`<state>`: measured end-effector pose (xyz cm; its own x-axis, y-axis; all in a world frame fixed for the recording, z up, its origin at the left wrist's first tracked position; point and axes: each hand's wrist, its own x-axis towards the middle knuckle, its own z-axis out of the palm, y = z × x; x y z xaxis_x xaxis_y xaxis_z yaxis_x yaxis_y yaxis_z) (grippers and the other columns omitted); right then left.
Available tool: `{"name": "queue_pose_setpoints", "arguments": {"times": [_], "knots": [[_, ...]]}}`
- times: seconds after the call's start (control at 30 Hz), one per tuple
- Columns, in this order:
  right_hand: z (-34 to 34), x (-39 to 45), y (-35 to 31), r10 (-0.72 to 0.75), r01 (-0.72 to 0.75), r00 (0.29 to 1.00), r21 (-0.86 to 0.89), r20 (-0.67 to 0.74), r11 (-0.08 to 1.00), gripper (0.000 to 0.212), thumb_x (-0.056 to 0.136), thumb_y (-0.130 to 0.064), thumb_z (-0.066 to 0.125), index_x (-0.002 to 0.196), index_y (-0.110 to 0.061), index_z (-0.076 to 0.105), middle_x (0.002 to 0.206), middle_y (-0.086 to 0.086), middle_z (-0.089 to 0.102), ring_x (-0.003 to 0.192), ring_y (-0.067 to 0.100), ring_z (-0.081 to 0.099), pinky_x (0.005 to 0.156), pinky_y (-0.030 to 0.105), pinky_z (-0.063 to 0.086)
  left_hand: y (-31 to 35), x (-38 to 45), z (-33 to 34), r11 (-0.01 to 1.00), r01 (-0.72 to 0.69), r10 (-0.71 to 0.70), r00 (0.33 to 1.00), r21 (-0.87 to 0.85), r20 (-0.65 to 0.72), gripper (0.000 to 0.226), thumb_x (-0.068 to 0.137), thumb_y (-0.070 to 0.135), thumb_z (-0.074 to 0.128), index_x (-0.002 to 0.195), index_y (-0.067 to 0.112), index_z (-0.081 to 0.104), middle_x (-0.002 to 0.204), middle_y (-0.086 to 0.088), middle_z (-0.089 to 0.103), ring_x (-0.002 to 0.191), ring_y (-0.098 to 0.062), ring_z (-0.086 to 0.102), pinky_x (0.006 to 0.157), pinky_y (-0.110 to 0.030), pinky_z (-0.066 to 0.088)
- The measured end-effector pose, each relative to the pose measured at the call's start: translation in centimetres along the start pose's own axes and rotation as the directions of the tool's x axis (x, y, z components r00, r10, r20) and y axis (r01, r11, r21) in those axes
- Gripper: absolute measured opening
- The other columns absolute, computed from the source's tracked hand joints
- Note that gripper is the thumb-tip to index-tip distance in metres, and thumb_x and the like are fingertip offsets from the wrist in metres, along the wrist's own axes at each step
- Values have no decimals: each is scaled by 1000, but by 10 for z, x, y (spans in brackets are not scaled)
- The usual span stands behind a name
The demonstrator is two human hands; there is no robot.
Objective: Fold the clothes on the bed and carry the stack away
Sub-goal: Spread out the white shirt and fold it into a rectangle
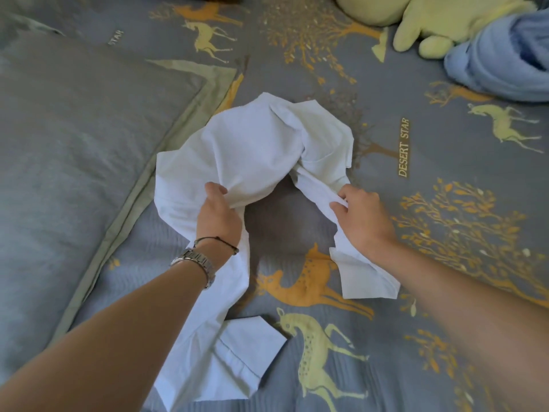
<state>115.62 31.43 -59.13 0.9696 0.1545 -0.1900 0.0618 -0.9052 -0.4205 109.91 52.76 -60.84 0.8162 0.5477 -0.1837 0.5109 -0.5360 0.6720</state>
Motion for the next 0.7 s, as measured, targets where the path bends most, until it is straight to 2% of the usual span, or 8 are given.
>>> {"name": "queue_pose_setpoints", "arguments": {"times": [0.17,0.27,0.37,0.53,0.6,0.7], "knots": [[-37,-32,12,-42,40,996,-19,-80,999,15,89,-29,57,93,-14,59,84,12,66,81,36,59,60,33,42,9,-26,-30,995,-100,99,995,-25,-17,31,86,-5,32,114,6,40,92,-10,49,80,-26,45,64,-36,38],[-53,-61,24,-87,82,990,-50,-113,995,20,88,-35,59,92,-15,61,81,13,67,81,37,59,58,33,38,9,-51,-42,989,-150,150,989,-7,5,17,91,1,39,107,3,46,89,-7,49,79,-24,44,67,-32,34],[-64,-92,43,-80,70,992,-98,-102,993,18,88,-33,60,92,-16,63,83,14,67,82,36,58,58,30,33,3,-80,-49,988,-150,149,987,18,56,9,93,12,48,98,5,51,83,-8,53,73,-24,45,63,-28,33],[-84,-153,84,-20,14,999,-194,-28,981,9,87,-27,58,91,-20,63,85,13,67,84,36,61,61,32,38,-6,-140,-57,976,-179,160,977,127,143,17,91,24,54,96,8,58,86,-16,64,72,-28,53,65,-30,38],[-93,-179,99,-9,8,1000,-249,-1,968,10,88,-28,56,92,-21,62,86,12,67,85,35,62,61,32,39,-6,-165,-59,971,-181,155,974,155,166,20,90,30,56,91,10,59,85,-15,65,79,-34,58,67,-34,43],[-109,-220,120,-7,15,1000,-277,27,961,10,89,-28,53,91,-20,59,86,11,67,85,34,61,58,30,35,2,-202,-66,962,-173,130,971,210,202,26,88,38,57,85,12,60,80,-12,64,77,-32,56,65,-33,41]]}}
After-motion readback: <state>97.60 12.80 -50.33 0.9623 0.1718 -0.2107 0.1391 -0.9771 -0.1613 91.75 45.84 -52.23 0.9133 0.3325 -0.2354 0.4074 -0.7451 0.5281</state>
